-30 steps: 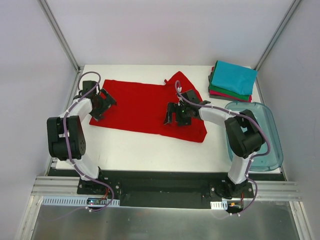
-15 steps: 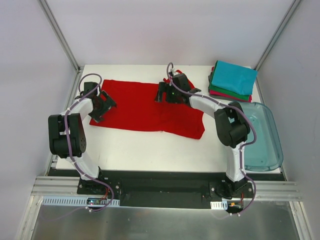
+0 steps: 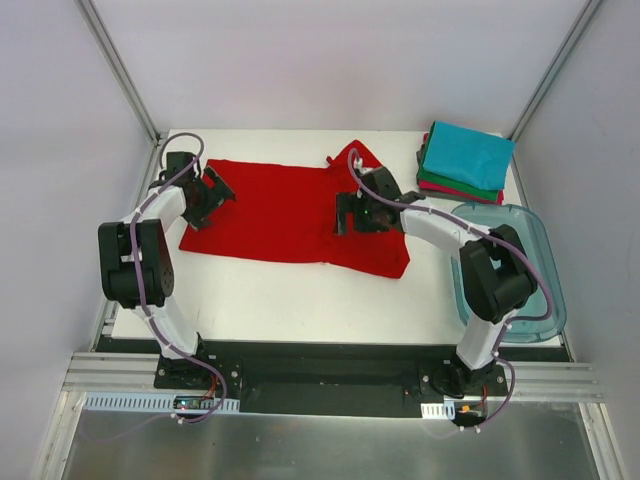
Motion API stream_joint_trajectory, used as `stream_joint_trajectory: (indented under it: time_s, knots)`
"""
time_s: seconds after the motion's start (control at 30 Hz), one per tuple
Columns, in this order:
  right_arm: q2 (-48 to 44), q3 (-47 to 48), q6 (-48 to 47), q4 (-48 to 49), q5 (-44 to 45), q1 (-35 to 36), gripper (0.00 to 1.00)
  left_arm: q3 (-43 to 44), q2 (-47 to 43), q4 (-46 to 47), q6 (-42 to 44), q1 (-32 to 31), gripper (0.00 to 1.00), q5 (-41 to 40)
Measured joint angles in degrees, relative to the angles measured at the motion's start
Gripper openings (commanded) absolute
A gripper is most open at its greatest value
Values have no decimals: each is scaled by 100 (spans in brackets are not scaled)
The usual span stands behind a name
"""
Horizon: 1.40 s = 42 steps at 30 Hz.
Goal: Fold and stack the t-shirts
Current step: Fold the flattened tshirt in 1/3 of the way
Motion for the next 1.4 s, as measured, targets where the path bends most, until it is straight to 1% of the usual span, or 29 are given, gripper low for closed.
stream_joint_trajectory:
  time_s: [0.1, 0.23, 0.4, 0.5, 0.63, 0.7, 0.8, 0.9, 1.0, 1.07, 1.13, 1.2, 1.27, 1.4]
  knots:
    - [-149, -538, 13, -240, 96, -4, 96, 168, 339, 181, 17, -2, 99, 138]
    - [-192, -1126, 114, -358, 205, -33, 96, -11, 625, 225, 46, 0, 99, 153]
    - [-848, -1917, 258, -146, 264, -46, 96, -614, 203, 588, 142, 2, 99, 109]
    - [-1434, -2570, 356, -83, 267, -46, 96, -1239, -326, 667, 144, 0, 99, 63]
    - [-2243, -3324, 461, -114, 197, -39, 96, -2430, -1493, 570, 70, -2, 99, 20]
    - [-2640, -3650, 531, -179, 157, 0, 96, -2883, -2026, 490, 0, -2, 99, 20]
    - [-3200, -4039, 688, -343, 125, 114, 96, -3399, -2761, 299, -131, -2, 99, 4]
    - [-3674, -4223, 787, -680, 125, 225, 96, -3652, -3357, -50, -208, -2, 99, -85]
    - [-4076, -4177, 769, -964, 170, 232, 96, -3626, -3840, -341, -282, -2, 99, -243]
    - [-4113, -3873, 634, -1222, 225, 229, 96, -3407, -3963, -479, -297, -2, 99, -358]
    - [-3965, -3342, 444, -1338, 321, 229, 96, -3071, -3897, -553, -299, -2, 99, -487]
    - [-3679, -2721, 271, -1331, 522, 229, 96, -2577, -3637, -605, -284, 2, 99, -654]
    - [-3200, -2009, 83, -1287, 719, 181, 96, -2081, -3248, -621, -240, 4, 99, -763]
    - [-1777, -345, -240, -1239, 809, -149, 96, -813, -1950, -632, -26, 96, 98, -966]
